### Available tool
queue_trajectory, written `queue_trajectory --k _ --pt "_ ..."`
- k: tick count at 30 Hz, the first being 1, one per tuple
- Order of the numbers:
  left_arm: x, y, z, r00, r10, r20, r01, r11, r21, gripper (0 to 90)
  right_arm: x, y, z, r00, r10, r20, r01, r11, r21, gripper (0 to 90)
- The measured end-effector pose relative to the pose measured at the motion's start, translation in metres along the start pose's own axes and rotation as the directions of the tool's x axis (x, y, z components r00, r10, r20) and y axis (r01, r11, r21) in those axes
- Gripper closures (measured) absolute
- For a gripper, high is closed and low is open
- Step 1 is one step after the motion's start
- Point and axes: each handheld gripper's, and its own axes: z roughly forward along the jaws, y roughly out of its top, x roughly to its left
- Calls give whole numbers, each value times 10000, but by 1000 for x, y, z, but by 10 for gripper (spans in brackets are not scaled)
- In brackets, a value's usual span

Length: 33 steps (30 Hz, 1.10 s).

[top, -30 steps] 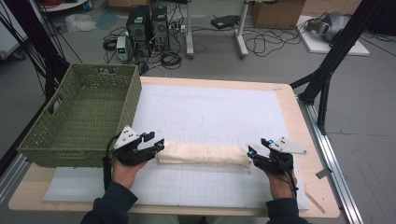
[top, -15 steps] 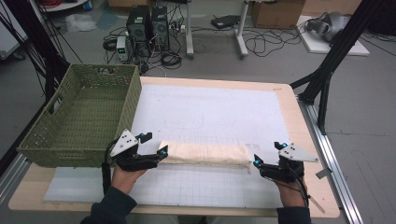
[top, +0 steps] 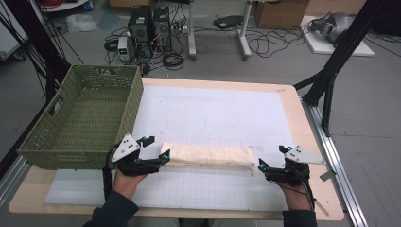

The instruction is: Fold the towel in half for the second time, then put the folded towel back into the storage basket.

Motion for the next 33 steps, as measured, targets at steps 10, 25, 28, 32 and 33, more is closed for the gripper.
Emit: queue_trajectory --k 10,25,28,32,33 --pt "3 -3 0 9998 -115 -170 117 9998 139 209 -1 -3 8 9999 -15 112 13 9999 150 103" --pt "10 -9 6 9967 -259 -768 328 9954 905 221 -4 -3 3 9991 241 345 -237 9997 -113 103" --pt "13 -11 9 9939 -485 -994 605 9907 1219 221 -3 -2 6 9996 80 280 -78 9999 -80 103" --pt "15 -14 15 9887 -755 -1297 961 9823 1610 291 0 -2 6 9998 -11 223 11 10000 -24 103" --pt "15 -15 16 9875 -820 -1343 1044 9800 1692 295 0 -2 5 9998 -6 205 7 10000 -27 103"
